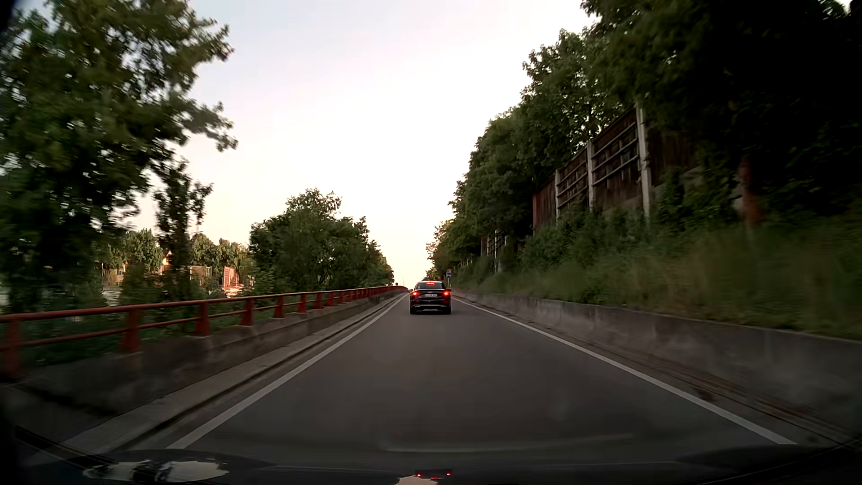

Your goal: Follow the waypoints while adhering to traffic rules and regulations

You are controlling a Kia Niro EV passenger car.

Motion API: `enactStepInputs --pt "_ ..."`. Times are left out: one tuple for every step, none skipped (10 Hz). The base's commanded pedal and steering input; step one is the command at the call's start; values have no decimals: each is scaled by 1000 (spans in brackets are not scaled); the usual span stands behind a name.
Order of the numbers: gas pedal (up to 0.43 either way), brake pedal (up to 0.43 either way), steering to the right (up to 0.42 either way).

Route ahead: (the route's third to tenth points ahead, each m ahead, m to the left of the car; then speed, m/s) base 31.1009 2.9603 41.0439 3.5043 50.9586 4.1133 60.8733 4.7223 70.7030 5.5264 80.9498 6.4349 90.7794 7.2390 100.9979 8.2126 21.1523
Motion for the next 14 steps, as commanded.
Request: enactStepInputs --pt "59 18 -13" --pt "59 18 -13" --pt "59 18 -13" --pt "59 18 -13" --pt "59 18 -13" --pt "59 18 -13" --pt "59 18 -13" --pt "59 18 -12" --pt "59 18 -11" --pt "59 18 -9" --pt "59 12 -6" --pt "59 12 -6" --pt "67 12 -6" --pt "67 18 -5"
